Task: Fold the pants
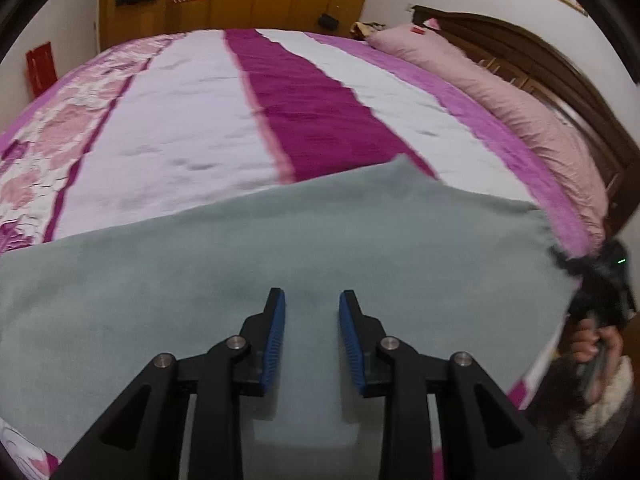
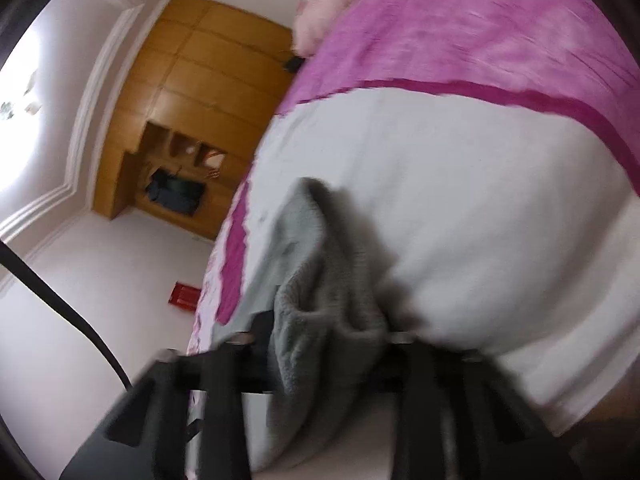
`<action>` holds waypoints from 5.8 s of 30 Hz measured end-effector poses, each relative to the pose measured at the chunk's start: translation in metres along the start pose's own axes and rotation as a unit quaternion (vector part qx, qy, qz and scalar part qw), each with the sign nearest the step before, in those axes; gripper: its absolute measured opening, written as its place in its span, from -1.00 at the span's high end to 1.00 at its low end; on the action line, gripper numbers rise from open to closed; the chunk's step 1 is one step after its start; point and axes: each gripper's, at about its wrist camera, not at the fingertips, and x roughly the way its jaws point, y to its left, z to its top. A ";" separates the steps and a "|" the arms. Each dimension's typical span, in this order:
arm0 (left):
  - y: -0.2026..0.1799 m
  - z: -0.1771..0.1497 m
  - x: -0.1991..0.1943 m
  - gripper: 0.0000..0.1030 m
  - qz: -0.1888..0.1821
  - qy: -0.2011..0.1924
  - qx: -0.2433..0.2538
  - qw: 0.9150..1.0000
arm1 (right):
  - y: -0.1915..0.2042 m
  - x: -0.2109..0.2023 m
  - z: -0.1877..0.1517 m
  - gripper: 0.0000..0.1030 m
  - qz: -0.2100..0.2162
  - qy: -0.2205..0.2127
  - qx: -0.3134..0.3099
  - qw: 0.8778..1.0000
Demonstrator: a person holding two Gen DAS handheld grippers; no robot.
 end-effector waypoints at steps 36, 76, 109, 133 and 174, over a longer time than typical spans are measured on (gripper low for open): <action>0.022 0.040 -0.063 0.40 -0.018 0.012 -0.002 1.000 | 0.287 0.009 -0.113 0.71 -0.253 -0.077 -0.539 0.800; 0.308 -0.079 -0.174 0.05 -0.070 -0.012 -0.331 0.941 | 0.390 0.189 -0.497 0.73 -0.127 0.006 -0.722 0.680; 0.316 -0.082 -0.173 0.06 -0.095 -0.021 -0.354 0.930 | 0.370 0.161 -0.487 0.19 0.042 0.140 -0.710 0.689; 0.317 -0.085 -0.174 0.07 -0.104 -0.024 -0.364 0.925 | 0.355 0.152 -0.496 0.23 0.050 0.088 -0.707 0.700; 0.278 -0.061 -0.184 0.26 -0.041 -0.042 -0.251 0.966 | 0.362 0.103 -0.482 0.12 0.090 0.114 -0.698 0.701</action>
